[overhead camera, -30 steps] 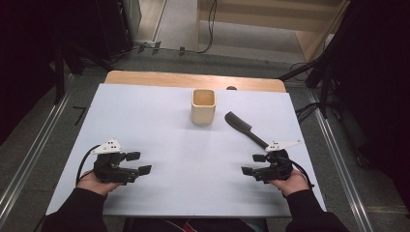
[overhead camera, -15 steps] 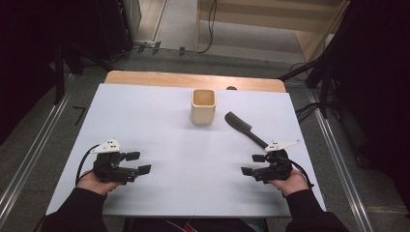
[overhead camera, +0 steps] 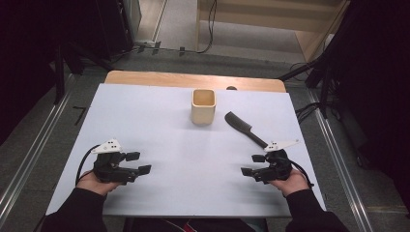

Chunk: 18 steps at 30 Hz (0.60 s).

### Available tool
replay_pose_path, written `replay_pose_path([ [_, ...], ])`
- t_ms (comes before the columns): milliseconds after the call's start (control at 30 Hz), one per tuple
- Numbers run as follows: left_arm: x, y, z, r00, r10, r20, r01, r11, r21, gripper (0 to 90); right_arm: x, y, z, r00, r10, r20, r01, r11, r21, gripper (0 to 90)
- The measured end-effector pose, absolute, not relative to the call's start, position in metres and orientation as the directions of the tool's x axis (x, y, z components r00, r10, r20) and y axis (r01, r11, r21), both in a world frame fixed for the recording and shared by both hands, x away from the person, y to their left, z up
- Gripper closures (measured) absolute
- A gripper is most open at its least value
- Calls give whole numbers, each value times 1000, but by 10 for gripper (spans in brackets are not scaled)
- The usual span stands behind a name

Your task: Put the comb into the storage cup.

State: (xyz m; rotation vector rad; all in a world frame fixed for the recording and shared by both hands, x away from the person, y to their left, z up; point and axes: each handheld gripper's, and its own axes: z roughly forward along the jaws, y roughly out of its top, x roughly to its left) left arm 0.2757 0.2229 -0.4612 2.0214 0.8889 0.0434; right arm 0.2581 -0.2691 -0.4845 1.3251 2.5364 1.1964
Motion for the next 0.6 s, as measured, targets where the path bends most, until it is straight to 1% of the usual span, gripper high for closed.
replay_pose_path([
  [600, 276, 223, -461, 738, 607, -294, 576, -339, 744, 260, 258, -269, -484, -633, 716, 293, 683, 338, 647, 207],
])
